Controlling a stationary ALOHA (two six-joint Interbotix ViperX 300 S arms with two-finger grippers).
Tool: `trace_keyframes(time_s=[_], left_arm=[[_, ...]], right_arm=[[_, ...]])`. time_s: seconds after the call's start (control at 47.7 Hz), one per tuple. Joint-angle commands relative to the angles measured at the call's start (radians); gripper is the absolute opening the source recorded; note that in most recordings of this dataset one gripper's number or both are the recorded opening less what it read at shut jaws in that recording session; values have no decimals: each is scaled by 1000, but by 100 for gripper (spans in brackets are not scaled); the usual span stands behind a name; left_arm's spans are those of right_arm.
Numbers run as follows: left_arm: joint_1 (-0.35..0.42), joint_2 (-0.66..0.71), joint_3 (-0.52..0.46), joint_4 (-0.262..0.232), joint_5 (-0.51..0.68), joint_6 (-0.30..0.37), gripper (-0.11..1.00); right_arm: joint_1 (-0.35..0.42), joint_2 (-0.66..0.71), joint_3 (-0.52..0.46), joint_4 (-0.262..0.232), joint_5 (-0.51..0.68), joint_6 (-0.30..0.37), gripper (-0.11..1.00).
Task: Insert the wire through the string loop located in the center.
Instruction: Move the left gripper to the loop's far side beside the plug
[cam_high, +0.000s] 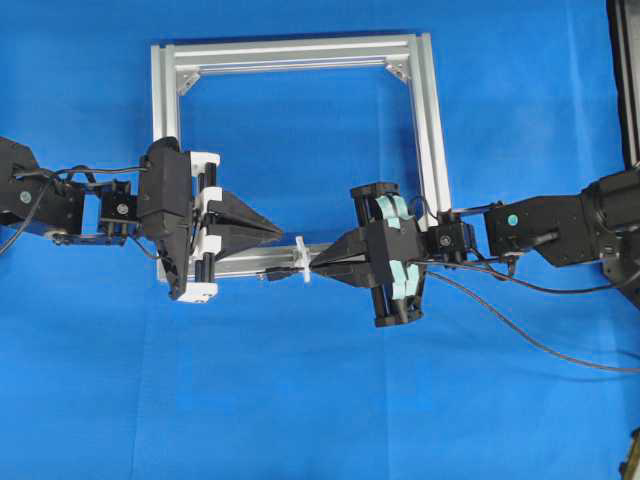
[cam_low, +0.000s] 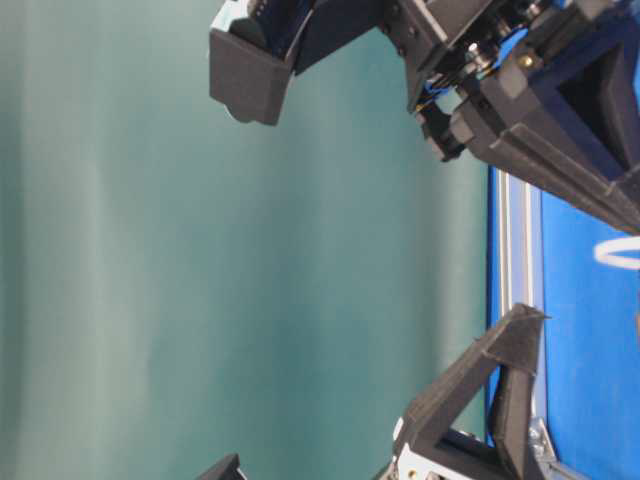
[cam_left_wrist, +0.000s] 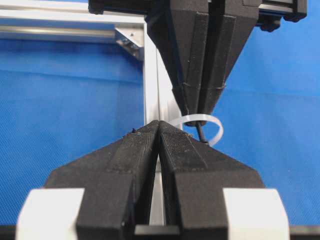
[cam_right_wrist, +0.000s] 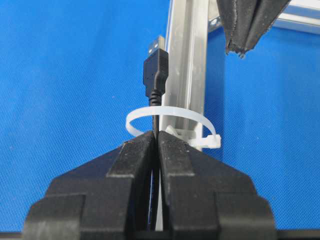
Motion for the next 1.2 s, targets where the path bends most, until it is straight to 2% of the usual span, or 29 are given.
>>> trace_keyframes(time_s=[0.0, 0.545, 0.587, 0.629, 0.776, 0.881, 0.944, 1.175], left_arm=[[-3, -21, -17, 3, -8, 3, 0], [-6, -18, -26, 3, 58, 2, 3], [-6, -18, -26, 3, 63, 0, 8], [-6, -18, -26, 3, 64, 0, 19], [-25, -20, -32, 3, 77, -14, 63], [-35, -18, -41, 3, 100, -37, 87], [-38, -18, -48, 3, 117, -52, 92], [-46, -15, -58, 3, 143, -69, 90]], right_arm=[[3, -12, -15, 3, -6, 0, -2], [2, -12, -15, 3, -9, -2, -2], [2, -12, -15, 3, -9, -2, -2], [2, -12, -15, 3, -9, -2, -2], [2, -12, -14, 3, -9, -2, -2], [2, -12, -14, 3, -8, -2, -2], [2, -12, -15, 3, -8, -2, -2], [2, -12, -14, 2, -8, -2, -2]])
